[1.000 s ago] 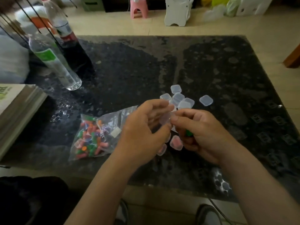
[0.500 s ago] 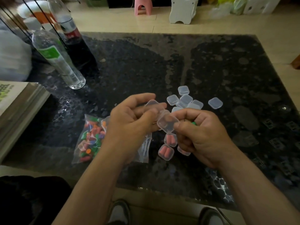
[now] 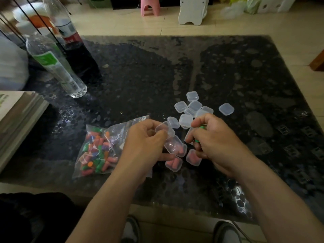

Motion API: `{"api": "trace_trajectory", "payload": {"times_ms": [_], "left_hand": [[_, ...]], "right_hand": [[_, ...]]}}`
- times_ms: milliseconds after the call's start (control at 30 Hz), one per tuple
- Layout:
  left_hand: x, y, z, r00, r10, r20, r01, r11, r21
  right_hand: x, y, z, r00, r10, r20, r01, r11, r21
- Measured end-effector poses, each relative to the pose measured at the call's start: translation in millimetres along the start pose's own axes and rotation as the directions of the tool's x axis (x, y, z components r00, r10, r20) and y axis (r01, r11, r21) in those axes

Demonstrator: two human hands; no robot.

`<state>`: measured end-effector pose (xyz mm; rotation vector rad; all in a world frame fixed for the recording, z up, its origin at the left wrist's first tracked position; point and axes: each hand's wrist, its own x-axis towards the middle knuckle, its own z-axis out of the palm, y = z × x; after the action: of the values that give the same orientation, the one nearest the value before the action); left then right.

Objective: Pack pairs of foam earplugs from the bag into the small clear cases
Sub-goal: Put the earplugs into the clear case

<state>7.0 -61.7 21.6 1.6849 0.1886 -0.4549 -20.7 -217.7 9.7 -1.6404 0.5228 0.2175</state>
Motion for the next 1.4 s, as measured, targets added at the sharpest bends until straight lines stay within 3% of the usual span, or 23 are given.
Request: {"api": "trace_trajectory", "payload": {"times_ms": [100,167,233,500,767,1233,1333,1400], "left_hand": [[1,-2,4,1.0,-0.01,0.01,0.009,0.998,0.058],[1,-3,6,1.0,-0.015,0.008,0.014,0.998,0.062],[2,-3,6,1.0,-0.02,0.017,0.019,0.998,0.058],[1,0,6,0.987,-0.059,0.147,0.059,0.998,0.005],[2,0,2,0.982,-0.085,0.166,0.105,0.987,-0.121],[2,3,-2,0.944,-0.129,0.304,0.22,0.932,-0.288],[2,4,-2,0.956,-0.128,0.263,0.207,0.931,-0.299],[1,6,0,0.972,-0.128,0.195,0.185,0.933,-0.307]], "right_hand": [[-2,2,-3,0.994,-0.11,0.006,0.108,0.97,-0.215],[-4,3,-5,0.966,-0.259,0.009,0.238,0.874,-0.424],[-7,2,-6,0.938,-0.34,0.059,0.321,0.798,-0.51],[-5,7,-6,0.92,-0.326,0.216,0.39,0.798,-0.459],[-3,6,-7,0.95,-0.285,0.126,0.312,0.861,-0.403],[-11,-1,-3,0.89,-0.446,0.098,0.451,0.824,-0.343],[-12,-2,-3,0.891,-0.441,0.104,0.45,0.833,-0.322],[-9,-3,-5,0.925,-0.375,0.065,0.379,0.894,-0.239]]}}
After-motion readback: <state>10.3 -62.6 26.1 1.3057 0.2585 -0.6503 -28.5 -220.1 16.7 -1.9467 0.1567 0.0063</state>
